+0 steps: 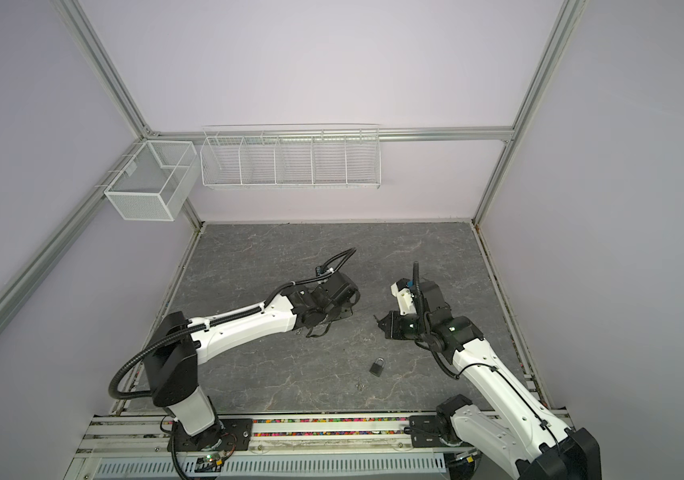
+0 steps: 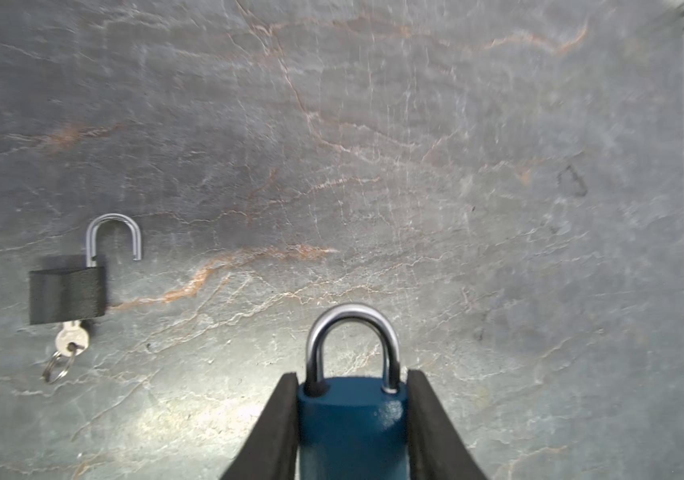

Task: Unlock with the key
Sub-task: 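Lift the teal padlock off the table with the left gripper, then bring the teal padlock toward the key held in the right gripper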

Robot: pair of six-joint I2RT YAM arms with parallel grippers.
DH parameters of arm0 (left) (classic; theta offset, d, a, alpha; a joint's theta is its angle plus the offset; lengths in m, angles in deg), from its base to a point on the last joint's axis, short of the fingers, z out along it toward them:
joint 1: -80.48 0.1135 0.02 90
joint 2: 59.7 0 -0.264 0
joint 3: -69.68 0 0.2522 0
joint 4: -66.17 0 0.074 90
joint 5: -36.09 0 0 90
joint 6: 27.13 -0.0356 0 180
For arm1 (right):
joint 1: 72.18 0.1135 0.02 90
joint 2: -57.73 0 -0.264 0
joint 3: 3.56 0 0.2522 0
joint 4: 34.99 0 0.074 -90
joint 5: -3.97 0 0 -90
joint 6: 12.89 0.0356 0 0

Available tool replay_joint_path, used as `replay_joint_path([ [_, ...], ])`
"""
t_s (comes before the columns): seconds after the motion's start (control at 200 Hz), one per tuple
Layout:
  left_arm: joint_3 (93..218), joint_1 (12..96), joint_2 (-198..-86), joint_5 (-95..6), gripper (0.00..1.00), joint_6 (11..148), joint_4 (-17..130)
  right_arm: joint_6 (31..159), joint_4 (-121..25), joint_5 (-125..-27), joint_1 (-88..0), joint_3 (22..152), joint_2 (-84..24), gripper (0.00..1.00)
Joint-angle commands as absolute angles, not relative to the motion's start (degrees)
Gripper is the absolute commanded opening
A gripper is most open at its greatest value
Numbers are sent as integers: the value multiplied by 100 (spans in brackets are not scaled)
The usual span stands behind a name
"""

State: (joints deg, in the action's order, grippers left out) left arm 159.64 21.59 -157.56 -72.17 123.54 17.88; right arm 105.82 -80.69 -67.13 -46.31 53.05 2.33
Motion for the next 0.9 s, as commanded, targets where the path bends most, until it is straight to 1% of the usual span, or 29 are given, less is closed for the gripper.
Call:
replay_joint_path([
  [0.0,15579,2195,-15243,-7565,2,12809,2292,10678,-7996,-6898,-4379,5412,101,6],
  [0.205,14769,2212,-14388,-7795,0,12904,2879,10883,-7656,-7110,-3784,5411,-41,7],
  [0.445,13632,2221,-13383,-7792,0,12909,4088,11132,-7097,-7248,-3236,5390,-186,7],
  [0.675,13556,2230,-12958,-7579,0,12841,4072,11452,-6224,-7345,-2768,5282,-175,7],
  [0.9,13453,2222,-12779,-7369,0,13004,4133,11357,-6130,-7904,-2326,5588,-491,7],
])
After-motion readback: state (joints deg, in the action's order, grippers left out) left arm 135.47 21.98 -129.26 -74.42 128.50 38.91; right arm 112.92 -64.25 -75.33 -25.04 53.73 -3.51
